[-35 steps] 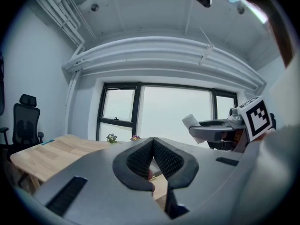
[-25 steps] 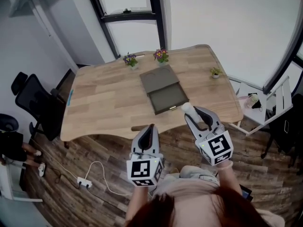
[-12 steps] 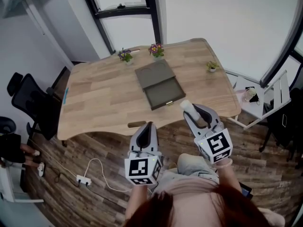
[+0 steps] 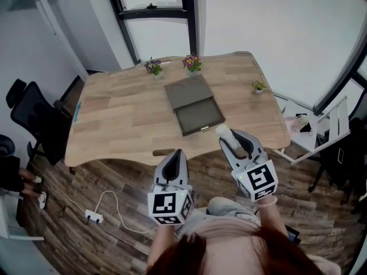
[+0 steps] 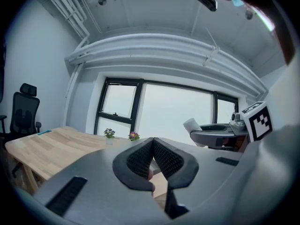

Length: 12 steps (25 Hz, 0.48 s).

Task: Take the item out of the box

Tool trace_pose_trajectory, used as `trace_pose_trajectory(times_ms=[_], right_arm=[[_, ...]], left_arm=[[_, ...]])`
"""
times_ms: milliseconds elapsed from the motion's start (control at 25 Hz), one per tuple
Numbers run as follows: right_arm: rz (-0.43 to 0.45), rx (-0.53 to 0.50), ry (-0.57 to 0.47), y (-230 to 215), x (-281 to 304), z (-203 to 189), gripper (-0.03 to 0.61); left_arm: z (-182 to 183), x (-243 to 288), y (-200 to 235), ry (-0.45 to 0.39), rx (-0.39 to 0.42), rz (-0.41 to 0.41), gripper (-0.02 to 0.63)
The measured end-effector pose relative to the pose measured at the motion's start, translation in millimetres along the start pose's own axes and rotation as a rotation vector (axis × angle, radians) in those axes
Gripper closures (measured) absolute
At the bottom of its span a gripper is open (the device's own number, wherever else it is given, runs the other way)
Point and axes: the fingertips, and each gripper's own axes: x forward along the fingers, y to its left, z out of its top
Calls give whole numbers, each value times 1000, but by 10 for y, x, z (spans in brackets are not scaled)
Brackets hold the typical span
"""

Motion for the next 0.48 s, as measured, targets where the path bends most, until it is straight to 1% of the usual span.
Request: trace_pose_trajectory(times_ms=[480], right_arm=[[-9,-11,17,-17,66,-14,453]], left_arm=[[-12,54,24,-1,-19,-15,611]])
